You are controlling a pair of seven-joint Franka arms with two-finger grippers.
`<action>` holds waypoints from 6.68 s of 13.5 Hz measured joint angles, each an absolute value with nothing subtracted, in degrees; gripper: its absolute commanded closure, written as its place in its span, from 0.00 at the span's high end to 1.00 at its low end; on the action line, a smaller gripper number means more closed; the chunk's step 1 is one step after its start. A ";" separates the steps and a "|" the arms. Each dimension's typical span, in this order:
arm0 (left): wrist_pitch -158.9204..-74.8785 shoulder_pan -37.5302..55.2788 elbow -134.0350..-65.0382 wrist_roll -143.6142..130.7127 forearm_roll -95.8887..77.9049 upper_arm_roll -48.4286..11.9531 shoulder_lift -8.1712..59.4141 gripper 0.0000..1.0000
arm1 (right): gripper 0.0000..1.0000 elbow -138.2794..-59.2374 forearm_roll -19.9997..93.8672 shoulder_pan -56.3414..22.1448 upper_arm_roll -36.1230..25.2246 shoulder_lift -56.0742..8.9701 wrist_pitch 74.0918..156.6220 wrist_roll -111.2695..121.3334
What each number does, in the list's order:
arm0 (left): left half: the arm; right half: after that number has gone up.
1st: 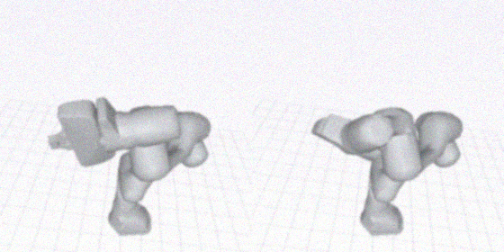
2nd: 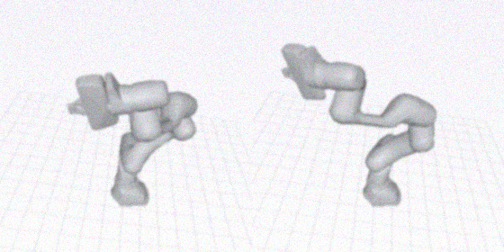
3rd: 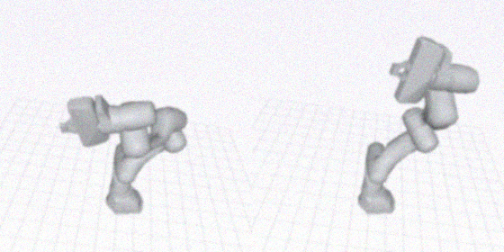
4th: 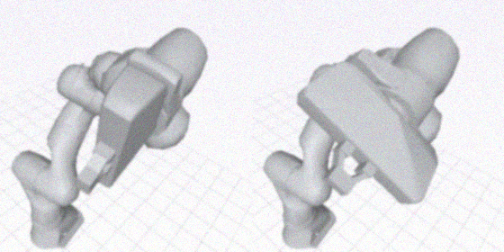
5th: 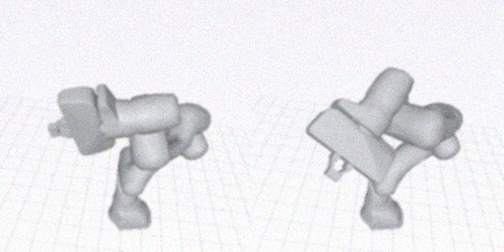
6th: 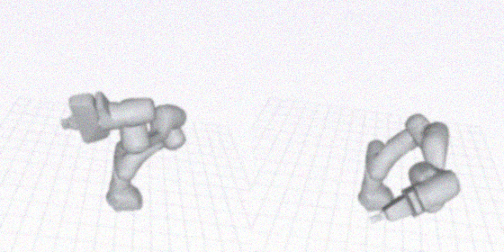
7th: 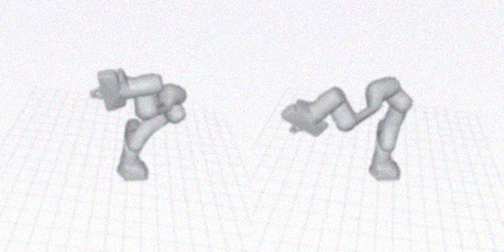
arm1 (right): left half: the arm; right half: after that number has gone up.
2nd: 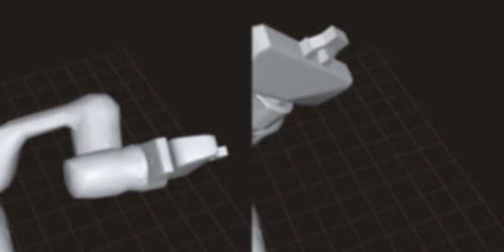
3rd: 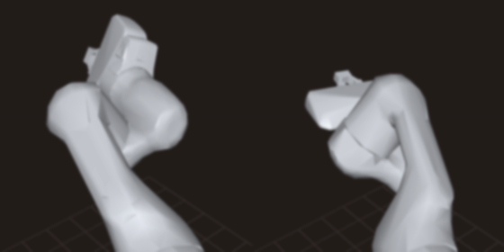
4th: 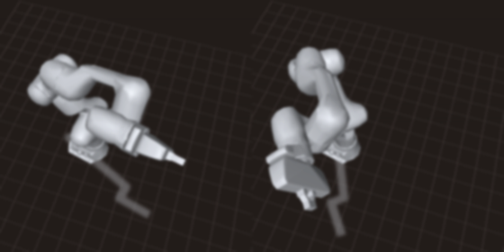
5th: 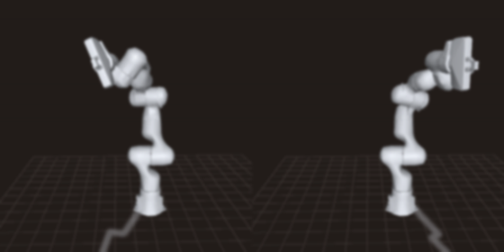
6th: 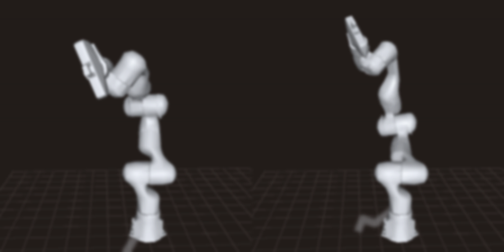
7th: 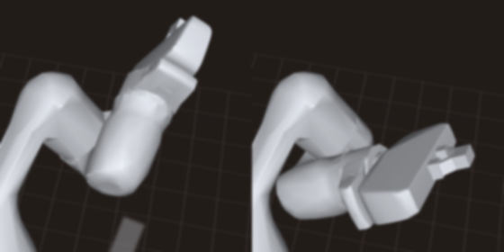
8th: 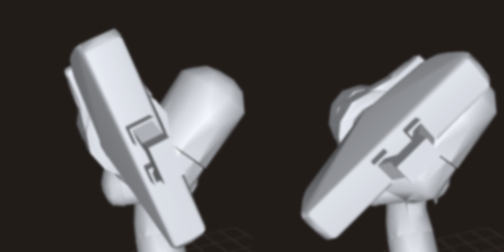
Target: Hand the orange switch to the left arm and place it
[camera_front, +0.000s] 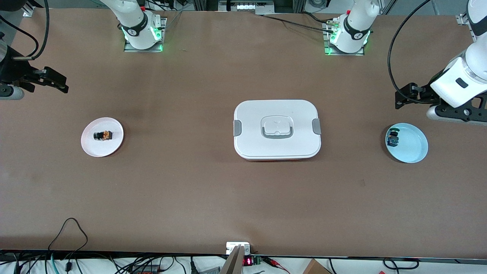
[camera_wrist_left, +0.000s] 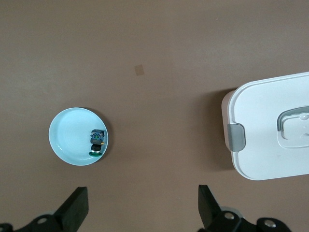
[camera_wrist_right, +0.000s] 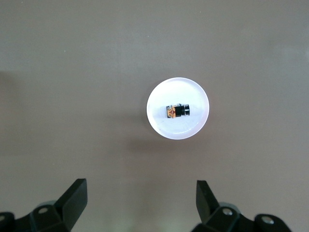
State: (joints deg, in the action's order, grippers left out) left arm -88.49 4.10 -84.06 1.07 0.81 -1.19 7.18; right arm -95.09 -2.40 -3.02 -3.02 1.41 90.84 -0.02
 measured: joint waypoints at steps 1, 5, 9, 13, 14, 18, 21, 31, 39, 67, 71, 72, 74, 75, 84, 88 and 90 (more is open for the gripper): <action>-88.49 4.10 -84.06 1.07 0.81 -1.18 7.18 1.00 | 1.00 -95.09 -2.40 -3.04 -3.01 1.41 90.84 -0.02; -88.49 4.10 -84.06 1.07 0.81 -1.18 7.21 1.00 | 1.00 -94.93 -2.40 -3.04 -3.00 1.43 90.83 -0.02; -88.49 4.10 -84.06 1.07 0.81 -1.19 7.22 1.00 | 1.00 -95.08 -2.40 -3.04 -3.00 0.84 90.06 -0.02; -88.49 4.10 -84.05 1.05 0.81 -1.18 7.23 1.00 | 1.00 -95.28 -2.86 -2.84 -3.11 -3.60 90.01 -0.02; -88.49 4.10 -84.05 1.05 0.81 -1.18 7.23 1.00 | 1.00 -95.27 -2.86 -2.67 -3.21 -4.67 90.02 -0.02; -88.49 4.10 -84.05 1.05 0.81 -1.18 7.23 1.00 | 1.00 -95.22 -3.25 -2.24 -3.47 -6.34 90.57 -0.02; -88.49 4.10 -84.05 1.05 0.81 -1.19 7.23 1.00 | 1.00 -95.57 -3.34 -1.74 -3.55 -7.30 93.92 -0.02; -88.49 4.10 -84.05 1.05 0.81 -1.18 7.23 1.00 | 1.00 -108.04 -3.51 -1.14 -3.56 -11.10 111.31 0.03; -88.49 4.10 -84.05 1.05 0.81 -1.18 7.24 1.00 | 1.00 -121.10 -3.60 2.31 -3.63 -13.09 130.40 7.77; -88.49 4.10 -84.04 1.05 0.81 -1.20 7.27 1.00 | 0.88 -126.02 -3.60 5.99 -3.67 -24.89 150.24 18.09; -88.49 4.18 -84.04 1.05 0.81 -1.26 7.27 1.00 | 0.47 -126.05 -3.60 6.55 -3.68 -24.90 150.25 20.91; -88.49 4.22 -84.04 1.04 0.81 -1.30 7.27 1.00 | 0.37 -126.05 -3.60 6.82 -3.68 -24.86 150.25 21.18; -88.49 4.23 -84.04 1.05 0.81 -1.29 7.27 1.00 | 0.25 -126.04 -3.60 7.05 -3.68 -24.84 150.21 21.39; -88.49 4.23 -84.04 1.05 0.81 -1.29 7.27 1.00 | 0.18 -126.04 -3.60 7.05 -3.68 -24.79 149.97 21.42; -88.49 4.25 -84.04 1.05 0.81 -1.30 7.27 1.00 | 0.11 -117.75 -3.59 5.28 -2.81 -19.21 130.23 21.60; -88.49 4.24 -84.04 1.05 0.81 -1.19 7.27 1.00 | 0.10 -114.42 -3.48 4.29 -1.37 -15.12 125.40 23.83; -88.49 4.24 -84.04 1.04 0.81 -1.19 7.27 1.00 | 0.08 -110.08 -2.81 3.86 1.38 -13.44 119.56 24.26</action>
State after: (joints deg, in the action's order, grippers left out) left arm -88.49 4.24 -84.04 1.04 0.81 -1.19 7.27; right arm -110.08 -2.81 3.86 1.38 -13.44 119.56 24.26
